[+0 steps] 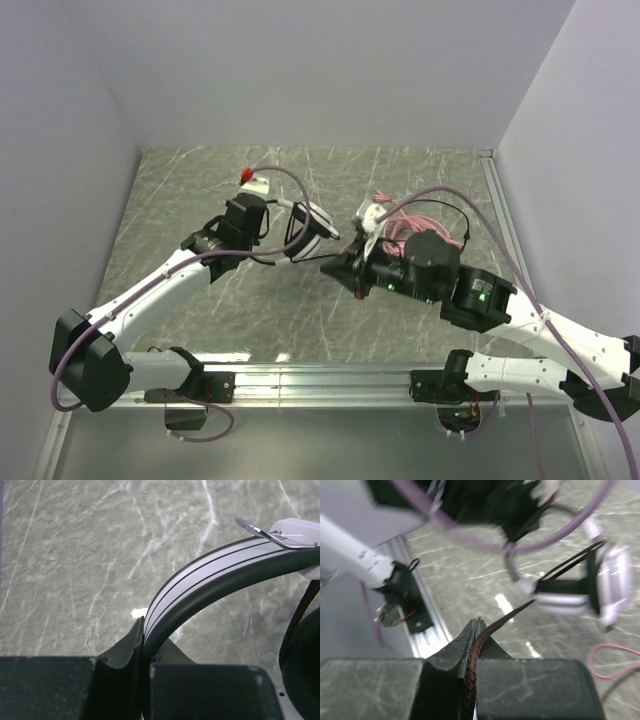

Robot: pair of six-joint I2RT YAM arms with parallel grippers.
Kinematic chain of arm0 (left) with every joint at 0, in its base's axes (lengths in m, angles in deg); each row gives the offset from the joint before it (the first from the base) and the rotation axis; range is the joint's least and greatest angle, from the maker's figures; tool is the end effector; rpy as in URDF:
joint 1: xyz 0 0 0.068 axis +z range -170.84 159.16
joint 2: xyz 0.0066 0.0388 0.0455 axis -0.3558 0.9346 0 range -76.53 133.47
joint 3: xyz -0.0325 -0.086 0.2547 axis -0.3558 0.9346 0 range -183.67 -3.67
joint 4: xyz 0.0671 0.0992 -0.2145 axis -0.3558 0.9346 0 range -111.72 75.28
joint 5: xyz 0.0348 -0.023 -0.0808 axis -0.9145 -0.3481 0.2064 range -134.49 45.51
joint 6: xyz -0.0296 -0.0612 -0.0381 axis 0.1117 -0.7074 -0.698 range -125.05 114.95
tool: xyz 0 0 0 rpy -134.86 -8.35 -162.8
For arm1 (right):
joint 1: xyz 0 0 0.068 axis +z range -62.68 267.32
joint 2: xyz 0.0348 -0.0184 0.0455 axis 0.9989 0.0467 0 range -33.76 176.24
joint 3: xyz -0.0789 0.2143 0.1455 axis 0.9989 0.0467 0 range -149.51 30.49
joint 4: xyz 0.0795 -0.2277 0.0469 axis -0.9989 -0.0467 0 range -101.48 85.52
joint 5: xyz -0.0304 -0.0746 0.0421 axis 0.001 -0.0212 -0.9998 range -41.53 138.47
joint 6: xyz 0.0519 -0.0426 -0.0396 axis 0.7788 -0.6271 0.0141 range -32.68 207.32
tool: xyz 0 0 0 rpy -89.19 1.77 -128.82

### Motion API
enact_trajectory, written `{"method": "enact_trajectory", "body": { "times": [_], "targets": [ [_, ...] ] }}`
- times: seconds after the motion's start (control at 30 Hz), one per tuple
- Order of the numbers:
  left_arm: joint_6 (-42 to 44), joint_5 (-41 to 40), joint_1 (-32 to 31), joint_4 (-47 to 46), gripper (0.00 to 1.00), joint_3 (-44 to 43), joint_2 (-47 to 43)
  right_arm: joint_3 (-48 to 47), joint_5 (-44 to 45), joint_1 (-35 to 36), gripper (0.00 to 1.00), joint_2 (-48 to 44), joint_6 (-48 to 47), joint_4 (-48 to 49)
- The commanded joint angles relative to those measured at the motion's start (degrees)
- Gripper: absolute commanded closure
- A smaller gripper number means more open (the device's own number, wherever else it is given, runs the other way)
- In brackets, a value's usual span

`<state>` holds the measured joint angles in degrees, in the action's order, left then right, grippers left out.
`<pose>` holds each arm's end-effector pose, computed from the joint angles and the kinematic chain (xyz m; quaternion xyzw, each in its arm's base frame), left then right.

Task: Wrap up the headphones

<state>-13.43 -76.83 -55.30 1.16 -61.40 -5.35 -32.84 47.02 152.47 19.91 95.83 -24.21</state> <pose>0.2480 -0.1269 0.2896 0.0709 0.8632 0.0729 0.4944 0.0901 0.1985 0.3973 -0.3707 0.6708 0.3928 0.5083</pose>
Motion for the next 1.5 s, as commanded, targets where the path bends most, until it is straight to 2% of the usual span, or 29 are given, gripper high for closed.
{"method": "enact_trajectory", "body": {
  "times": [0.0, 0.13, 0.2, 0.27, 0.5, 0.6, 0.7, 0.9, 1.07, 1.27, 1.37, 1.47],
  "targets": [
    [3.0, -1.8, -2.8, -9.5, 1.0, 1.8, -4.3, -5.7, -3.8, -4.9, 1.0, 0.7, -2.1, -2.6],
    [2.9, 0.4, -3.9, -8.4, 1.0, 1.1, -2.8, -9.4, -5.5, -7.6, 1.0, 2.2, -2.4, -4.0],
    [5.0, 7.4, -4.1, -7.8, 1.0, 1.1, -2.8, -10.8, -3.4, -8.5, 1.0, 3.2, -2.2, -5.7],
    [7.1, 9.6, -4.5, -8.5, 1.0, 2.1, -3.7, -12.0, -2.8, -10.6, 1.0, 4.1, -1.4, -6.4],
    [16.6, 24.1, -6.1, -9.9, 1.0, 6.0, -8.1, -13.7, -6.0, -18.1, 1.0, 6.0, 0.2, -6.0],
    [18.0, 25.2, -7.0, -9.3, 1.0, 6.3, -8.2, -14.6, -7.5, -20.8, 1.0, 7.8, 0.6, -6.4],
    [19.7, 29.9, -7.6, -8.2, 1.0, 6.3, -8.2, -14.1, -7.9, -22.9, 1.0, 8.6, 1.9, -5.5],
    [20.4, 36.6, -7.6, -7.4, 1.0, 6.5, -10.0, -9.3, -12.2, -32.3, 1.0, 9.6, 6.7, -3.0],
    [19.5, 41.6, -7.4, -8.6, 1.0, 7.3, -12.1, -3.6, -16.6, -39.6, 1.0, 10.2, 8.8, 0.9],
    [13.6, 47.8, -3.8, -12.0, 1.0, 6.9, -13.5, 4.3, -17.7, -41.1, 1.0, 8.8, 7.6, 6.3],
    [10.9, 55.5, -1.7, -11.8, 1.0, 5.3, -11.9, 7.8, -16.4, -41.2, 1.0, 7.6, 7.6, 8.4],
    [4.2, 64.7, 1.2, -13.2, 1.0, 3.5, -10.9, 10.1, -13.9, -41.5, 1.0, 8.0, 7.6, 8.8]
  ]
}}
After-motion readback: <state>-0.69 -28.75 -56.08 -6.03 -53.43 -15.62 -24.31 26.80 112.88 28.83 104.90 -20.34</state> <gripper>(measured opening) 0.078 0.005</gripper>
